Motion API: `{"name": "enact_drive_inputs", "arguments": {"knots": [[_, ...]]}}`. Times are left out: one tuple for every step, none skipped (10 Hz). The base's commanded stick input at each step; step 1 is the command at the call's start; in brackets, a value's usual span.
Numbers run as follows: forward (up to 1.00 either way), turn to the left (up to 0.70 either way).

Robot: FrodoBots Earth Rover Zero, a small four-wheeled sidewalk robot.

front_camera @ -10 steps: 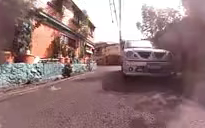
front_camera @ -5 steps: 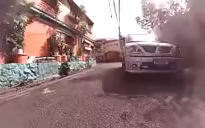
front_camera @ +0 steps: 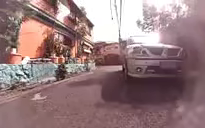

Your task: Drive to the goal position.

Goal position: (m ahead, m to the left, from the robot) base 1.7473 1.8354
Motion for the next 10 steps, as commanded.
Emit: {"name": "enact_drive_inputs", "arguments": {"knots": [[0.70,0.00],[0.70,0.00],[0.70,0.00],[0.70,0.00],[0.70,0.00],[0.70,0.00],[0.70,0.00],[0.70,0.00],[0.70,0.00],[0.70,0.00]]}}
